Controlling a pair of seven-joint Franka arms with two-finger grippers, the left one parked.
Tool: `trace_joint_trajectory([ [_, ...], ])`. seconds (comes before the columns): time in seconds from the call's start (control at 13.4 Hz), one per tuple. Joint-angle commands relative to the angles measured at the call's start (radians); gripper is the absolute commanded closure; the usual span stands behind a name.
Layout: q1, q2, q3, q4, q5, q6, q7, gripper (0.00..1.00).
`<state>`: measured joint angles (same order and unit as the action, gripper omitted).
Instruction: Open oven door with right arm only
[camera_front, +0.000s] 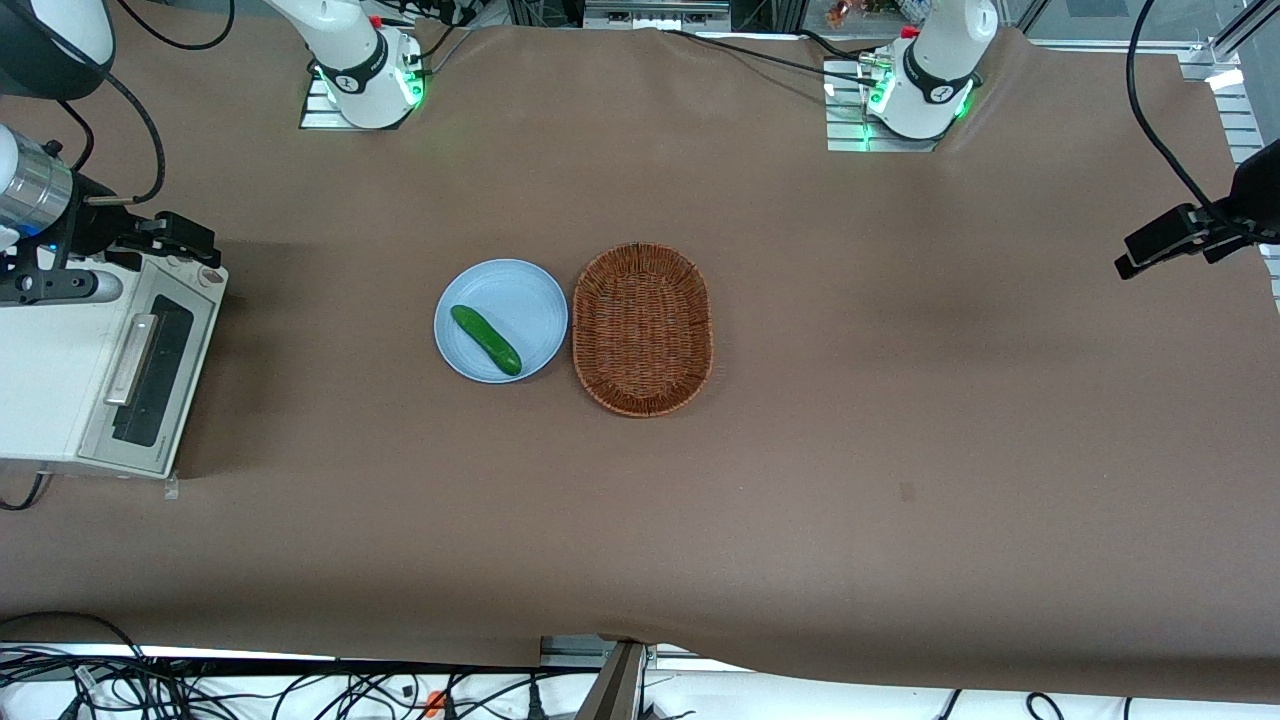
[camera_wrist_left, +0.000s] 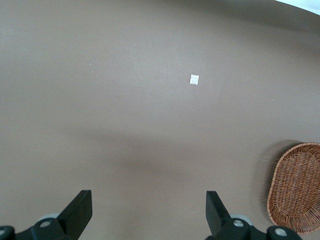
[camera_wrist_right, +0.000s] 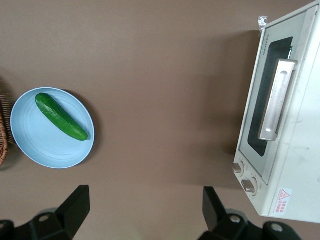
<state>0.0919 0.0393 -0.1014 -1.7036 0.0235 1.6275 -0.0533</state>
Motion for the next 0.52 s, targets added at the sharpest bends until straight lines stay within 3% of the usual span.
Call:
trace_joint_trajectory([
  [0.0,-0.023,-0.007,0.02,0.001,-0.025,-0.003,-0.014,0.0],
  [0.45,-0.02,0.001,0.022,0.018,-0.031,-0.011,-0.005,0.0],
])
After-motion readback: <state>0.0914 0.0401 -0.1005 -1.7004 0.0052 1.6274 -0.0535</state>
